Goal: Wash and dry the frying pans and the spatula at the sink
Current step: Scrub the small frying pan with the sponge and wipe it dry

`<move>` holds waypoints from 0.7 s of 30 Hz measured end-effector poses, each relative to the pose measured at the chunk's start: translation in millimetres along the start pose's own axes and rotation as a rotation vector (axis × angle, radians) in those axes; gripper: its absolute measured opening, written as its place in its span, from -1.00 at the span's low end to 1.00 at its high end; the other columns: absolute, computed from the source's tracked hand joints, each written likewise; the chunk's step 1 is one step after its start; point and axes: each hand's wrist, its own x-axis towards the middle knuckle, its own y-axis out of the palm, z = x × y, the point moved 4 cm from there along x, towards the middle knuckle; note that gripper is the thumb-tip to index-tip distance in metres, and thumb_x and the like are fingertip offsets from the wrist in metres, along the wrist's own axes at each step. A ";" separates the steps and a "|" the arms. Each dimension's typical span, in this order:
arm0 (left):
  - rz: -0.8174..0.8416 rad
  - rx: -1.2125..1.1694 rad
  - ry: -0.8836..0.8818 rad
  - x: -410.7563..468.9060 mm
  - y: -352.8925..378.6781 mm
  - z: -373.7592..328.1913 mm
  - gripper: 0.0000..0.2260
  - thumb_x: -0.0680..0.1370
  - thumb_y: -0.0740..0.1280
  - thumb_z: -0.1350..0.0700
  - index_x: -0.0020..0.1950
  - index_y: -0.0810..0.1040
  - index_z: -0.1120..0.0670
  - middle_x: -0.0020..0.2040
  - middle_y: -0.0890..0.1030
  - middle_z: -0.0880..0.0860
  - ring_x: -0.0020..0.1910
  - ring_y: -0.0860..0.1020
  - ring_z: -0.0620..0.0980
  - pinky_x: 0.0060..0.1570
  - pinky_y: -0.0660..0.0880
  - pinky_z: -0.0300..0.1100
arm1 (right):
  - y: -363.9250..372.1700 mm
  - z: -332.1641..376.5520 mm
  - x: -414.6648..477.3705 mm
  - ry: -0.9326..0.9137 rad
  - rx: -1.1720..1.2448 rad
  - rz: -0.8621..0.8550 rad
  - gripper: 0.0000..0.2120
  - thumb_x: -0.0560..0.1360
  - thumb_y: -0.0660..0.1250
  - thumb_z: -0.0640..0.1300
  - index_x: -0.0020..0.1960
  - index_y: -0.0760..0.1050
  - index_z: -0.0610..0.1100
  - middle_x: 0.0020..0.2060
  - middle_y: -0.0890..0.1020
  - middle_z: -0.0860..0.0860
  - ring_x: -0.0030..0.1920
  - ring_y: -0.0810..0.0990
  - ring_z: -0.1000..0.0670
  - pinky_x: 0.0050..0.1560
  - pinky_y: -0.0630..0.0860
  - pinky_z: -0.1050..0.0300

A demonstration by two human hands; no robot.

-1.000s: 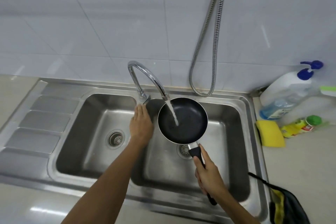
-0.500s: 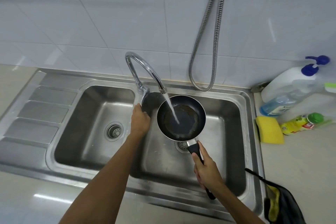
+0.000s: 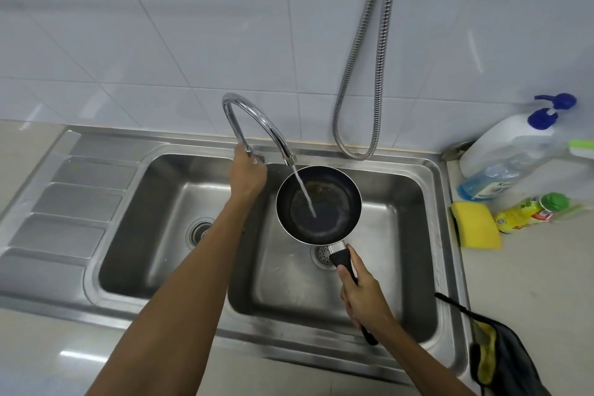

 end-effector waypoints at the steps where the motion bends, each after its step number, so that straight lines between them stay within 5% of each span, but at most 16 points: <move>1: 0.047 0.050 0.014 5.7 1.7 -5.6 -0.60 0.59 0.25 0.29 0.42 0.35 0.08 0.12 0.62 0.11 0.21 0.59 0.22 0.08 0.47 -0.07 | 0.1 2.6 -1.6 -0.009 -0.002 0.000 -0.52 0.69 0.19 0.02 0.42 0.11 0.50 -0.49 0.48 0.02 -0.50 0.42 0.09 -0.44 0.43 0.16; 4: 0.177 0.186 0.045 13.6 1.8 -10.3 -0.40 0.61 0.23 0.29 0.63 0.10 0.14 0.19 0.45 0.07 0.22 0.52 0.14 0.11 0.36 -0.17 | -0.4 8.5 -5.3 -0.037 -0.006 -0.010 -0.53 0.69 0.18 0.03 0.38 0.10 0.54 -0.49 0.49 0.03 -0.50 0.42 0.11 -0.43 0.44 0.15; 8: 0.303 0.103 0.203 9.1 2.1 17.0 -0.56 0.52 0.27 0.37 0.39 0.36 0.21 0.11 0.46 -0.02 0.04 0.49 -0.18 0.29 0.47 0.01 | -1.6 15.8 -9.8 -0.055 -0.022 -0.024 -0.53 0.68 0.19 0.07 0.44 0.10 0.48 -0.48 0.50 0.04 -0.49 0.43 0.12 -0.42 0.42 0.17; 11: 0.161 0.007 0.043 -49.8 4.7 47.4 -0.62 0.60 0.29 0.31 0.42 0.41 0.19 0.12 0.61 0.11 0.06 0.55 -0.03 0.10 0.41 -0.23 | -1.7 20.5 -11.2 -0.074 -0.033 -0.055 -0.52 0.68 0.20 0.06 0.40 0.11 0.53 -0.46 0.52 0.08 -0.51 0.43 0.13 -0.46 0.42 0.17; 13: 0.052 -0.012 -0.081 -109.0 12.9 66.9 -0.83 0.65 0.29 0.15 0.21 0.51 0.16 0.02 0.67 0.10 0.03 0.62 0.09 -0.01 0.41 -0.19 | 0.6 23.9 -12.8 -0.088 -0.029 -0.068 -0.52 0.68 0.19 0.07 0.40 0.11 0.56 -0.42 0.54 0.13 -0.51 0.45 0.13 -0.44 0.43 0.14; 16: 0.053 -0.155 -0.231 -178.6 36.0 73.8 -0.76 0.67 0.26 -0.06 -0.05 0.50 0.10 -0.14 0.61 0.00 -0.09 0.60 0.04 -0.09 0.40 -0.14 | 4.5 29.5 -20.2 -0.046 0.007 -0.079 -0.52 0.69 0.14 0.05 0.25 0.10 0.69 -0.45 0.52 0.04 -0.52 0.43 0.08 -0.48 0.41 0.14; 19: 0.339 -0.238 -0.302 -210.7 70.3 60.5 -0.58 0.66 0.16 -0.23 -0.20 0.55 0.02 -0.30 0.59 -0.07 -0.25 0.58 -0.11 -0.11 0.47 -0.12 | 7.4 32.2 -26.5 -0.044 0.069 -0.087 -0.54 0.72 0.04 0.03 0.21 0.18 0.69 -0.44 0.54 0.01 -0.54 0.44 0.05 -0.54 0.38 0.18; 21: 0.528 -0.315 -0.387 -220.3 88.9 55.9 -0.53 0.60 0.19 -0.33 -0.11 0.65 0.02 -0.22 0.70 0.00 -0.13 0.69 -0.01 -0.02 0.62 -0.01 | 16.4 28.0 -22.2 -0.006 0.085 -0.127 -0.68 0.71 0.00 0.14 0.19 0.38 0.56 -0.44 0.59 0.03 -0.52 0.51 0.04 -0.51 0.43 0.18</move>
